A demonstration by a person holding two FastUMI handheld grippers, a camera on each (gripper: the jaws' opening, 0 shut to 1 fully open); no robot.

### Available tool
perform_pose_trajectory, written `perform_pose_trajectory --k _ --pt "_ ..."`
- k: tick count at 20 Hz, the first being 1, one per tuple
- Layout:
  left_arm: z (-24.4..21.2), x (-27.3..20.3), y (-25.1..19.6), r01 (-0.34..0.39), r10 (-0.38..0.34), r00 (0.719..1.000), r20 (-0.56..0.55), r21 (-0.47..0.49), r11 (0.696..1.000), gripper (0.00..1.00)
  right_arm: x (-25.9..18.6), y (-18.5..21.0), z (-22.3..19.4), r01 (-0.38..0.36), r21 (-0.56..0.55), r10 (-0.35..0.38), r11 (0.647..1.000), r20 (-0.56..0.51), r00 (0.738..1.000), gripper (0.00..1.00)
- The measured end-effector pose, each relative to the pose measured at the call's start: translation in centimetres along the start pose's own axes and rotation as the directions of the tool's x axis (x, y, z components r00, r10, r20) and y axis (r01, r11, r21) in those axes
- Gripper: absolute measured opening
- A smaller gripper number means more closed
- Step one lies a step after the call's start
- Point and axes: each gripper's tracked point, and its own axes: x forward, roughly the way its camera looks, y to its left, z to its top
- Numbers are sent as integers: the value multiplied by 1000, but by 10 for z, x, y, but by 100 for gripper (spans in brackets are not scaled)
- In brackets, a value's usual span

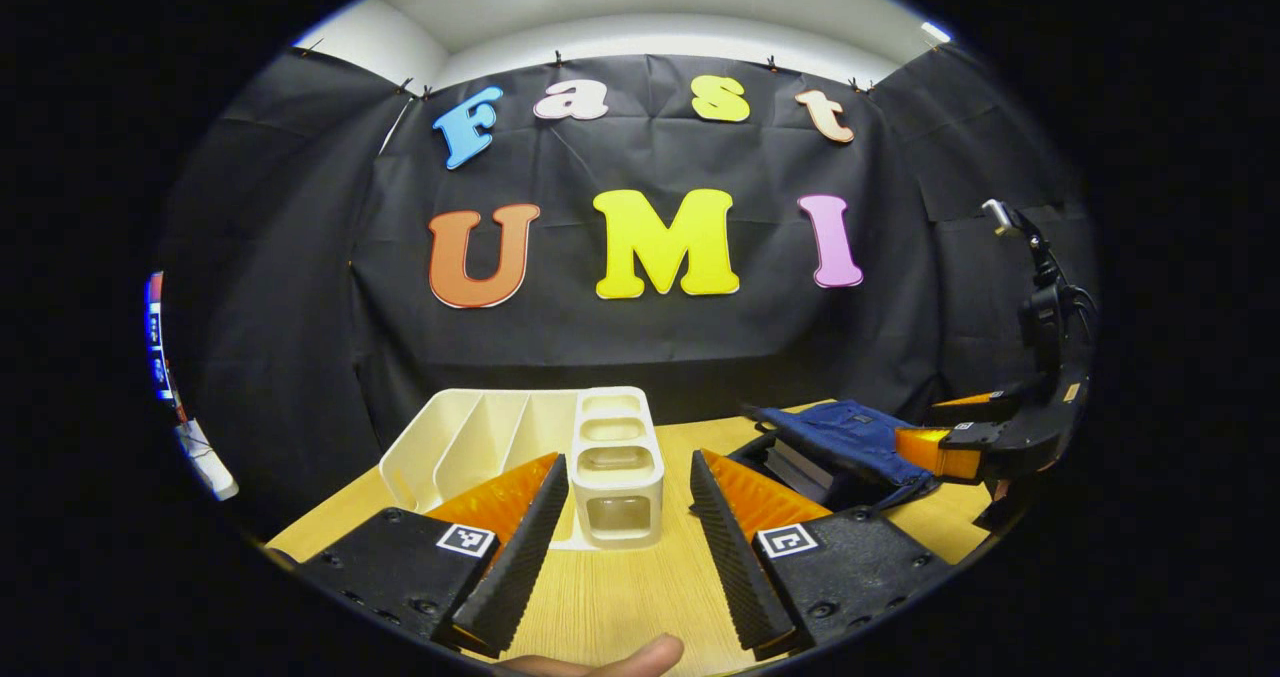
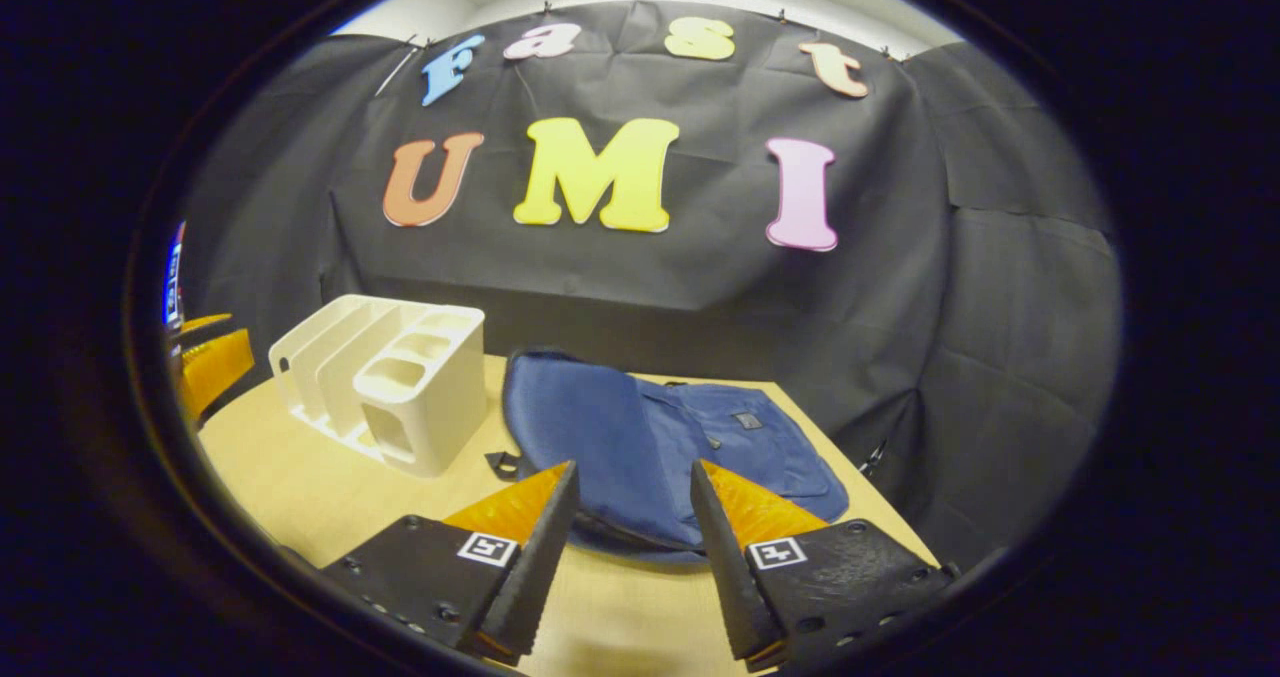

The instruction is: Open the schoolbag, grab two books from the bookshelf and put them into the schoolbag.

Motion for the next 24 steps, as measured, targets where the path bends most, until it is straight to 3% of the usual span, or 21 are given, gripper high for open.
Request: perform_pose_trajectory --k 5,6,7,9,10,12,14,16,20,22,23,24 --pt "4 -52 6 -32 32 999 17 -17 999 80 -83 -22 12 2 66 -8 998 104 995 70" --pt "4 -62 1 -21 21 999 29 -6 1000 80 -97 -22 14 -13 59 6 998 128 992 76" --pt "9 -68 1 -28 27 998 54 10 1000 81 -105 -22 14 -17 34 12 999 144 989 72" --pt "15 -74 1 -46 43 996 78 35 998 80 -111 -32 13 18 -1 -17 1000 159 987 75" --pt "18 -74 1 -51 48 995 84 31 998 80 -113 -31 15 22 -8 -20 1000 170 985 72" --pt "26 -77 -4 -31 29 991 127 9 999 80 -118 -21 19 -7 2 6 1000 187 982 76" --pt "23 -84 -11 0 2 992 125 -11 1000 86 -120 -13 15 -37 11 35 999 185 982 72" --pt "25 -87 -11 8 -6 990 142 -13 1000 82 -120 -13 11 -37 -2 37 999 183 982 77" --pt "24 -88 -4 -40 39 988 149 3 999 82 -123 -14 7 -29 -1 29 1000 194 981 75" --pt "21 -87 -3 -67 65 987 144 4 998 82 -123 -16 6 -35 4 34 999 202 979 77" --pt "16 -84 -4 -71 70 989 127 7 997 82 -122 -15 5 -33 3 32 999 202 979 82" --pt "11 -82 -6 -71 70 992 106 9 997 82 -122 -16 7 -28 4 27 1000 208 978 78"
